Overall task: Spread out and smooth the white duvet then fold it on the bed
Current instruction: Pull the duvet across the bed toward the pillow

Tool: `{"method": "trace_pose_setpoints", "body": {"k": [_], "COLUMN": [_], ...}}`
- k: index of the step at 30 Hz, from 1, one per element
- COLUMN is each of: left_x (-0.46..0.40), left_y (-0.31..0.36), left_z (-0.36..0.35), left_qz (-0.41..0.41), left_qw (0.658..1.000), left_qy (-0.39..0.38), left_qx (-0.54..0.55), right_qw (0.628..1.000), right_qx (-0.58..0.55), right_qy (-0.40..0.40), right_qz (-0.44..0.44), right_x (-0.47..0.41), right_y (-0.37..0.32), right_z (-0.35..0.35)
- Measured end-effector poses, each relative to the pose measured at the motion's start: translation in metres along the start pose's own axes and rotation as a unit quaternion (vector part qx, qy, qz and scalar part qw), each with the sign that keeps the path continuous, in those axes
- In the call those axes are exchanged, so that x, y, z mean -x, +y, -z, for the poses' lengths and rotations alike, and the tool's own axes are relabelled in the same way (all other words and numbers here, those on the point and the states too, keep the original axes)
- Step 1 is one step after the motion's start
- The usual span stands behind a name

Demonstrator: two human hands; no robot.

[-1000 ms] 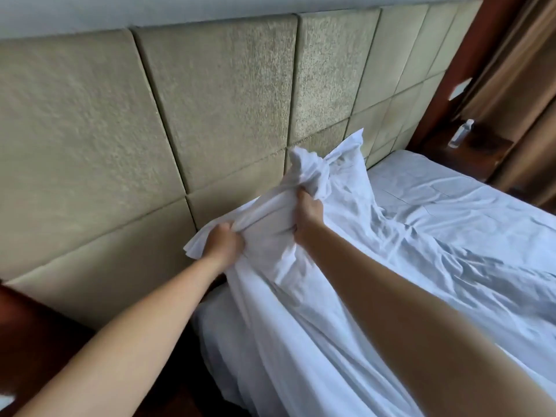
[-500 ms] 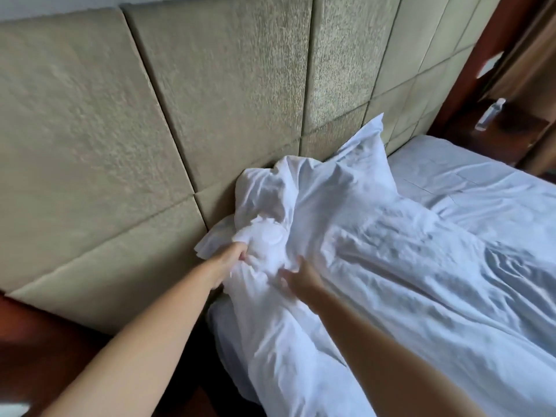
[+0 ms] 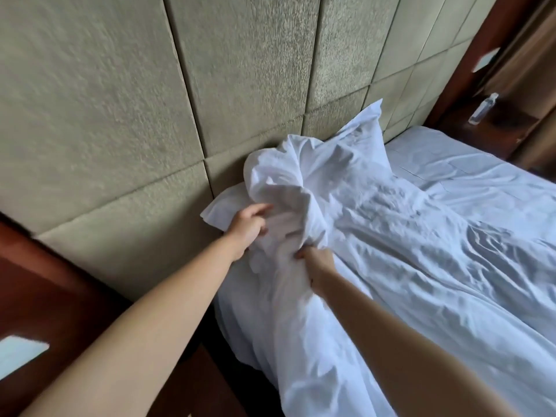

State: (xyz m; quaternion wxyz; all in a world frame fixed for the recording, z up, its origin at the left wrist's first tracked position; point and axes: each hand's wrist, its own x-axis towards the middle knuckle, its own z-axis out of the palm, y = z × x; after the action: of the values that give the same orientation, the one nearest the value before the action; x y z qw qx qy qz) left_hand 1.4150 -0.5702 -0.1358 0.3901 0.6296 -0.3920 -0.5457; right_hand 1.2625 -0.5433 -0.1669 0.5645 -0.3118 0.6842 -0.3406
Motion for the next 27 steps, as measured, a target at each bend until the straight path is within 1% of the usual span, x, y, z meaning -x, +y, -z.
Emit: {"method": "trace_pose_setpoints", "body": {"k": [1, 2, 3, 4, 5, 6, 7, 8, 9, 10, 11, 12, 13, 14, 15, 17, 18, 22, 24, 25, 27], "left_x": [0.002, 0.010, 0.023, 0.035, 0.048, 0.059, 0.066, 0.072, 0.078, 0.082, 0.086, 0.091, 0.097, 0.101, 0.103, 0.106, 0.109, 0.126, 0.130, 0.130, 0.128], "left_y": [-0.011, -0.020, -0.024, -0.028, -0.028, -0.027, -0.025, -0.024, -0.020, -0.018, -0.016, -0.014, -0.011, -0.009, -0.008, -0.010, -0.010, -0.005, 0.010, 0.022, 0.051], "left_z": [0.003, 0.002, -0.002, -0.008, -0.015, -0.024, -0.032, -0.040, -0.047, -0.053, -0.058, -0.062, -0.063, -0.064, -0.062, -0.056, -0.052, -0.036, -0.025, -0.019, -0.008], "left_qz": [-0.014, -0.023, -0.002, 0.031, 0.055, 0.053, 0.036, 0.023, 0.033, 0.051, 0.069, 0.076, 0.080, 0.078, 0.074, 0.066, 0.061, 0.037, 0.013, -0.002, -0.041], "left_qw": [0.989, 0.967, 0.949, 0.940, 0.934, 0.938, 0.954, 0.972, 0.980, 0.977, 0.972, 0.972, 0.976, 0.983, 0.987, 0.983, 0.982, 0.989, 0.987, 0.983, 0.970], "left_qy": [0.034, 0.033, -0.013, -0.081, -0.148, -0.188, -0.198, -0.195, -0.193, -0.206, -0.218, -0.217, -0.199, -0.163, -0.130, -0.090, -0.070, 0.041, 0.100, 0.136, 0.218], "left_qx": [-0.141, -0.251, -0.314, -0.331, -0.320, -0.287, -0.222, -0.130, -0.043, 0.030, 0.060, 0.056, 0.027, -0.007, -0.055, -0.144, -0.162, -0.139, -0.128, -0.122, -0.094], "right_qw": [0.999, 0.996, 0.992, 0.989, 0.985, 0.980, 0.975, 0.971, 0.967, 0.965, 0.965, 0.967, 0.971, 0.979, 0.985, 0.985, 0.983, 0.974, 0.962, 0.956, 0.950], "right_qx": [-0.047, -0.084, -0.117, -0.145, -0.170, -0.196, -0.219, -0.239, -0.253, -0.262, -0.260, -0.251, -0.234, -0.200, -0.155, -0.069, -0.040, 0.030, 0.061, 0.073, 0.107], "right_qy": [-0.005, -0.011, -0.018, -0.022, -0.017, -0.019, -0.025, -0.022, -0.021, -0.024, -0.031, -0.035, -0.035, -0.023, -0.001, 0.033, 0.046, 0.075, 0.089, 0.076, 0.005], "right_qz": [-0.014, -0.028, -0.035, -0.031, -0.024, -0.017, -0.012, -0.011, -0.007, -0.004, 0.001, 0.003, 0.015, 0.038, 0.077, 0.155, 0.173, 0.212, 0.252, 0.273, 0.293], "right_x": [0.006, 0.017, 0.027, 0.038, 0.047, 0.057, 0.063, 0.067, 0.070, 0.074, 0.076, 0.078, 0.077, 0.077, 0.075, 0.073, 0.073, 0.095, 0.098, 0.100, 0.104], "right_y": [-0.009, -0.019, -0.028, -0.035, -0.042, -0.049, -0.052, -0.052, -0.051, -0.050, -0.048, -0.048, -0.048, -0.048, -0.048, -0.041, -0.036, -0.028, -0.032, -0.034, -0.035], "right_z": [0.007, 0.013, 0.020, 0.026, 0.034, 0.041, 0.048, 0.054, 0.059, 0.063, 0.067, 0.071, 0.073, 0.073, 0.072, 0.064, 0.059, 0.054, 0.058, 0.059, 0.054]}}
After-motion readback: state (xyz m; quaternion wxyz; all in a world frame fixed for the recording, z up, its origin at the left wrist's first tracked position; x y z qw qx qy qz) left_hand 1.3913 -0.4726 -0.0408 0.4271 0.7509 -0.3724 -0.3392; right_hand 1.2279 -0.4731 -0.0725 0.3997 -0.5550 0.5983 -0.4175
